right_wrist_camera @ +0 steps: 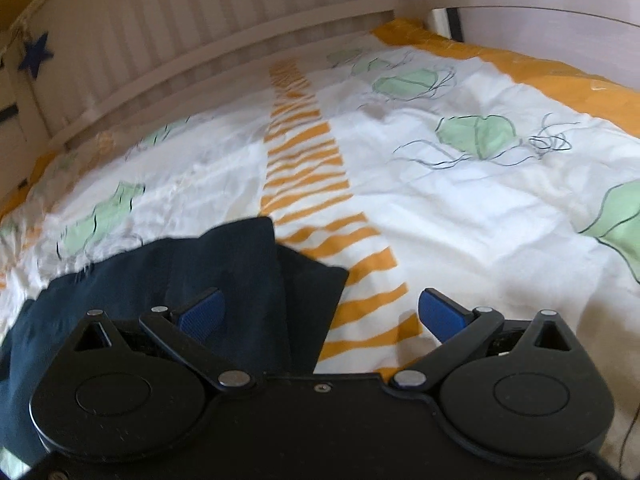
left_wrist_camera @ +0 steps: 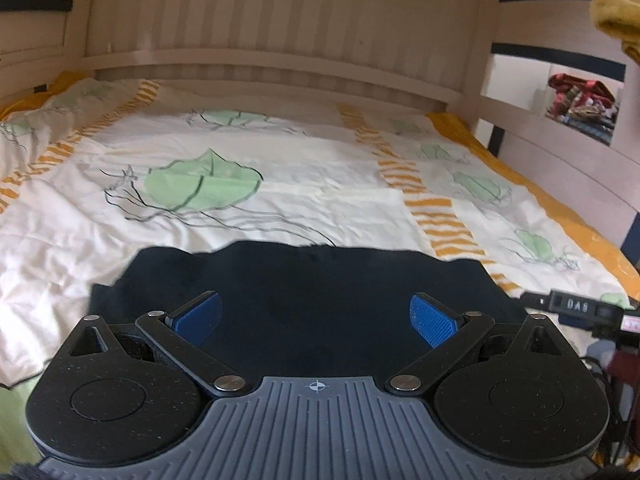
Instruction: Fold large clothes
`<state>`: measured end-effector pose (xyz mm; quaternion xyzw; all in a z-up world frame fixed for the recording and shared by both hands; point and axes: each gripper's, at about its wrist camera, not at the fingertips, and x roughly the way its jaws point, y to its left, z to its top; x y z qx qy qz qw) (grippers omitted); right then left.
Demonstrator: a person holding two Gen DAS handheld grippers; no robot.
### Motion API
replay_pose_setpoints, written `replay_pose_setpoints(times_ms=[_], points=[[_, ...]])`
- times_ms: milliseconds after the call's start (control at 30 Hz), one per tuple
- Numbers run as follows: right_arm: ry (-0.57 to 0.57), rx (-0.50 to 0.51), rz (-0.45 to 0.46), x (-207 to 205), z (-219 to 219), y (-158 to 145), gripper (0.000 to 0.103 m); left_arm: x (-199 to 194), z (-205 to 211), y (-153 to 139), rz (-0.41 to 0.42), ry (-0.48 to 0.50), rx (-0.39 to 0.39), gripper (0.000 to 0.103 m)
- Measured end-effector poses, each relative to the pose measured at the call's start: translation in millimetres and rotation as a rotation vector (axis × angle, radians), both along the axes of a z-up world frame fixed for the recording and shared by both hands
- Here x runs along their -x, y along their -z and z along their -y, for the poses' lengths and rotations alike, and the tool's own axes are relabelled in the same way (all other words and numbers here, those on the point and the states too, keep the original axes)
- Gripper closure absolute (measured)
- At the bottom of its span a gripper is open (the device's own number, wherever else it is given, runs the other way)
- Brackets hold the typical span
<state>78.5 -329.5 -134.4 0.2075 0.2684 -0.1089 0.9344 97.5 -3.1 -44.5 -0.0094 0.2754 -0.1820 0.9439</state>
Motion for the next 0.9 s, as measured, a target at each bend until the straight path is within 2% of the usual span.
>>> replay_pose_setpoints(times_ms=[233, 433, 567, 667, 800, 900], points=[[-0.002, -0.006, 0.018, -0.4, 1.0, -2.5, 0.0, 8.5, 26.8, 16.9, -0.007, 0.003, -0.072, 0.002], [-0.018, 0.004, 0.008, -1.2, -2.3, -1.8, 0.0, -3.0, 37.1, 59.4, -0.131, -0.026, -0.14, 0.0], [-0.022, -0.005, 0.001, -2.7, -1.2, -0.6, 0.0, 5.9, 37.1, 75.3, -0.076, -0.034, -0.162, 0.0], [-0.034, -0.013, -0.01, -4.3, -2.1, 0.9, 0.0, 6.7, 36.4, 74.3, -0.079, -0.04, -0.156, 0.0], [-0.064, -0.077, -0.017, -4.6, 0.0, 4.2, 0.0, 8.1, 34.5, 73.3, -0.075, -0.036, -0.15, 0.0], [-0.115, -0.197, -0.035, -3.3, 3.8, 10.7, 0.0, 6.6, 36.1, 72.4, -0.081, -0.036, -0.15, 0.0]])
